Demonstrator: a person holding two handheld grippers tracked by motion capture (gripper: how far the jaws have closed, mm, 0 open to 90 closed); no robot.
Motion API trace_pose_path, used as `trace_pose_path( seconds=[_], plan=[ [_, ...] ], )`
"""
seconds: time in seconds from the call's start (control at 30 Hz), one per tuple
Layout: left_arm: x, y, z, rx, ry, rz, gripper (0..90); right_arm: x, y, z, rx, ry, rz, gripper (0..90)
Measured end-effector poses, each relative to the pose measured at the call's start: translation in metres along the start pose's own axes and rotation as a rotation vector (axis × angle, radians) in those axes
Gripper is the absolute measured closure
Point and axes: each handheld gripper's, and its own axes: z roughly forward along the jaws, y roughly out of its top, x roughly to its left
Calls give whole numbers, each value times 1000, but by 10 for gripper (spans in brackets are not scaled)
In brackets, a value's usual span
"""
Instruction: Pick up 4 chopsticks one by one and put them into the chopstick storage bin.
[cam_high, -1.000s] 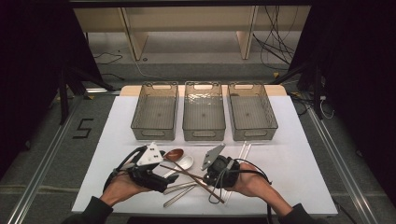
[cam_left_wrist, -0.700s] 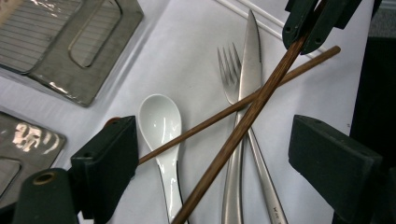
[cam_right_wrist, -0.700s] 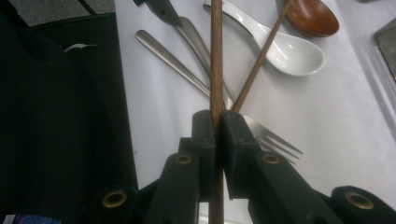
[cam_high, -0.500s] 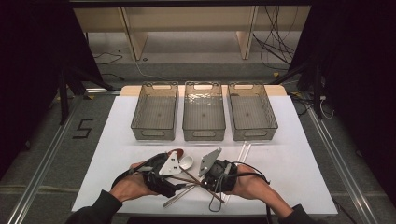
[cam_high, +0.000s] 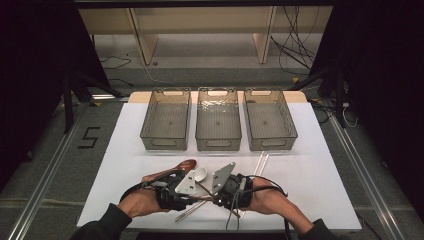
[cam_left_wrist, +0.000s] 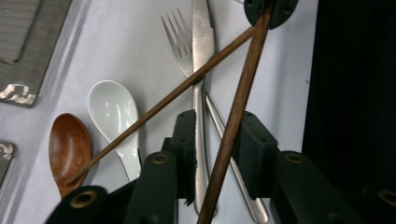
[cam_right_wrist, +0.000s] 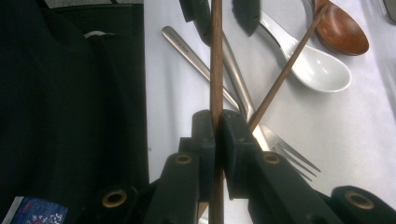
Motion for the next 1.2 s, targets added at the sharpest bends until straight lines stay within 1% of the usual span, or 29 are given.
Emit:
trace_pose_path(
  seconds=[0.03,0.1,0.17,0.2,0.23,0.3,0.33,0.37,0.4,0.43,0.47,0.5,0.53,0.57,0.6,0.63,0.67,0.7,0.77,0.83,0.9,0.93,1.0,1.1,1.2],
  plan=[
    [0,0,0,1,-2,2,733,0,0,0,0,-2,-3,847],
    [-1,0,2,0,-15,-4,756,0,0,0,2,-6,-5,846],
    [-2,-1,2,7,-29,4,772,0,0,0,2,-7,-17,844],
    [-2,-1,3,9,-35,9,795,1,0,1,9,-24,-27,828],
    [-2,-1,3,14,-48,20,795,1,0,1,9,-24,-27,828],
    [-5,0,5,18,-66,35,830,1,0,1,10,-46,-24,795],
    [-5,0,5,20,-68,33,840,-1,0,-1,5,-50,-19,781],
    [-5,0,4,35,-72,39,842,-3,-1,-2,0,-42,-13,774],
    [-5,0,4,41,-77,27,844,-4,-2,-4,-4,-41,2,746],
    [-4,-1,2,44,-75,22,845,-5,-2,-6,-5,-50,8,686],
    [-3,-3,1,39,-75,4,845,-6,-3,-9,-11,-60,25,641],
    [0,-5,0,40,-65,-10,845,-11,-6,-17,-55,-69,63,574],
    [2,-6,-1,39,-46,-26,845,-14,-7,-21,-80,-75,79,542],
    [6,-8,-2,36,-38,-47,845,-14,-7,-21,-80,-75,79,542],
    [9,-10,-3,30,-21,-66,845,-17,-9,-27,-98,-123,124,481],
    [12,-13,-4,32,-12,-85,845,-19,-11,-30,-106,-147,143,460],
    [16,-15,-4,34,1,-107,845,-19,-11,-30,-106,-147,143,460],
    [19,-17,-5,36,16,-129,845,-21,-13,-33,-124,-163,167,434],
    [25,-23,-6,24,46,-193,845,-24,-18,-37,-169,-196,217,402],
    [32,-27,-8,12,77,-260,844,-25,-21,-39,-197,-231,259,377],
    [38,-30,-11,-3,92,-317,844,-25,-25,-39,-221,-256,298,366],
    [40,-32,-13,-14,97,-332,844,-24,-26,-39,-233,-263,323,366],
    [44,-35,-16,-38,111,-389,843,-23,-30,-37,-230,-273,345,360],
    [50,-39,-18,-47,138,-439,843,-22,-37,-31,-216,-262,377,339],
    [56,-42,-20,-56,158,-482,843,-21,-43,-24,-202,-248,412,315]
  ],
)
